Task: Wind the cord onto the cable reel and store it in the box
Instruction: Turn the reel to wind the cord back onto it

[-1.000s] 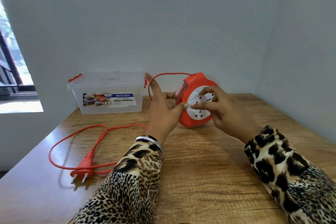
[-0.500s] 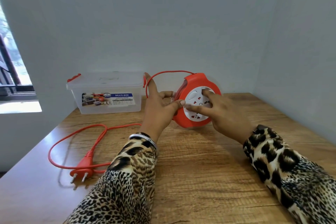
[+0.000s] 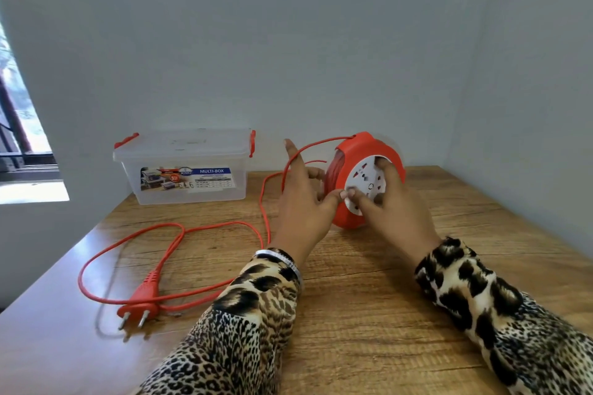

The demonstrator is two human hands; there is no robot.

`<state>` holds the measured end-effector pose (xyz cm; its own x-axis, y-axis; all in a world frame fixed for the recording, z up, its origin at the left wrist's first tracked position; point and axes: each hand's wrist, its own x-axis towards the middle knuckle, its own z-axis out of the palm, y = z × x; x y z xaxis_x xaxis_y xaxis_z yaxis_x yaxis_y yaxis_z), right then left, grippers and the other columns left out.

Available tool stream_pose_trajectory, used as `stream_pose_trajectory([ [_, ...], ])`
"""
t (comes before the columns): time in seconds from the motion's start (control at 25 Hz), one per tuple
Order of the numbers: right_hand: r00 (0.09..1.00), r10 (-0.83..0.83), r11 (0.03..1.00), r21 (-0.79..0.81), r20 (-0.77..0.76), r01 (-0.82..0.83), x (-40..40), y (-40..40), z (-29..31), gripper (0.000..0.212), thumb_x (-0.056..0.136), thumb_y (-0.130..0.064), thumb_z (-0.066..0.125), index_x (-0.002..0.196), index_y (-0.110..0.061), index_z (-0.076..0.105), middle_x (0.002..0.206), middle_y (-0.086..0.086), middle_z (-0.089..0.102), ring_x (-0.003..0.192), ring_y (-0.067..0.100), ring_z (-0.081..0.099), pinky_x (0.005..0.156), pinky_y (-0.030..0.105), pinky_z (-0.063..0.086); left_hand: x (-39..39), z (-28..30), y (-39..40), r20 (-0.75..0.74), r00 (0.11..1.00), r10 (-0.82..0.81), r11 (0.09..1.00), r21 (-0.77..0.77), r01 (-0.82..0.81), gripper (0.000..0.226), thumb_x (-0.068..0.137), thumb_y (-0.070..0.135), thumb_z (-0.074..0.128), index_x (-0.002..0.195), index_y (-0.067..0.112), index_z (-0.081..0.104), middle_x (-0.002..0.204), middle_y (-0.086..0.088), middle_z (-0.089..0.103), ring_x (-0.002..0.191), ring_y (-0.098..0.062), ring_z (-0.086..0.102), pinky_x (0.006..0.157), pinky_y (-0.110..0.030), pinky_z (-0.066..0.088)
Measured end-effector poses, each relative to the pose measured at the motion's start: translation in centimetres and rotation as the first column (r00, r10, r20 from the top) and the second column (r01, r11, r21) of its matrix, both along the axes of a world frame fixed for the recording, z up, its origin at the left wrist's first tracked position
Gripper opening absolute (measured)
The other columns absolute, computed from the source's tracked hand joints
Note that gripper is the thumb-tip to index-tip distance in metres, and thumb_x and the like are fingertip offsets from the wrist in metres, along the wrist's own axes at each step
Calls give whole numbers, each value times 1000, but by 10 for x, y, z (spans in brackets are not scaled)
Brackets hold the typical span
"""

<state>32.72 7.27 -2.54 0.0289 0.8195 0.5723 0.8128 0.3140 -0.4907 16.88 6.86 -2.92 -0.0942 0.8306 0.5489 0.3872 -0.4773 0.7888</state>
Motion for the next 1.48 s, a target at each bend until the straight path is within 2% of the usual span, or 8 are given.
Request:
stream_pose_trajectory([
  [0.2,551,13,838,-291,-834,-461,-5,0,12,50,91,-26,60,135,-14,41,100,9,67,44,11,56,44,25,44,2,-4,5,40,999,-2,1000,-24,3,117,82,25,76,151,35,-18,105,18,52,85,-15,69,82,-46,59],
  [0.4,174,-40,710,-150,-984,-688,-10,-11,15,21,97,-10,43,99,2,60,80,12,70,54,11,65,50,22,50,0,-5,6,81,997,2,1000,-16,0,112,82,21,75,153,35,-11,114,3,59,91,-14,70,84,-45,59],
  [0.48,235,1,687,-170,-972,-706,-9,-12,18,19,98,-10,41,99,-3,58,88,12,75,62,14,69,51,23,52,-4,-4,5,94,995,33,999,21,-35,104,83,22,75,154,36,0,112,5,60,94,-13,69,84,-43,59],
  [0.56,557,79,752,-317,-827,-578,-7,-13,17,13,97,-14,47,105,-9,56,93,8,76,62,15,69,51,24,51,-11,-2,5,132,989,71,996,37,-77,96,83,23,74,153,35,11,111,7,60,97,-11,68,86,-44,58],
  [0.68,992,129,987,-99,-10,-129,3,-9,9,17,89,-23,60,106,-22,64,103,-3,68,80,11,64,68,28,52,-22,3,8,176,982,68,998,-13,-67,95,83,22,75,154,33,11,109,11,58,94,2,63,90,-44,57],
  [0.92,717,125,957,106,686,-268,4,-1,14,72,79,2,57,135,-42,48,149,11,33,104,34,56,73,38,50,-30,5,7,161,985,66,998,-29,-62,97,83,25,76,153,38,11,107,16,60,82,12,61,73,-20,53],
  [1.24,650,-84,937,281,755,-205,-1,7,7,55,80,-10,61,131,-30,54,127,32,50,104,44,57,80,49,47,-21,11,0,68,997,35,999,18,-36,99,82,28,75,152,42,6,105,21,58,95,-4,66,85,-43,59],
  [1.48,766,-188,933,356,614,-56,-3,9,2,53,89,-39,54,139,-34,38,90,12,69,79,32,62,75,40,41,-19,7,0,13,996,85,996,35,-86,98,81,33,75,153,38,9,103,16,62,92,-8,68,84,-45,58],
])
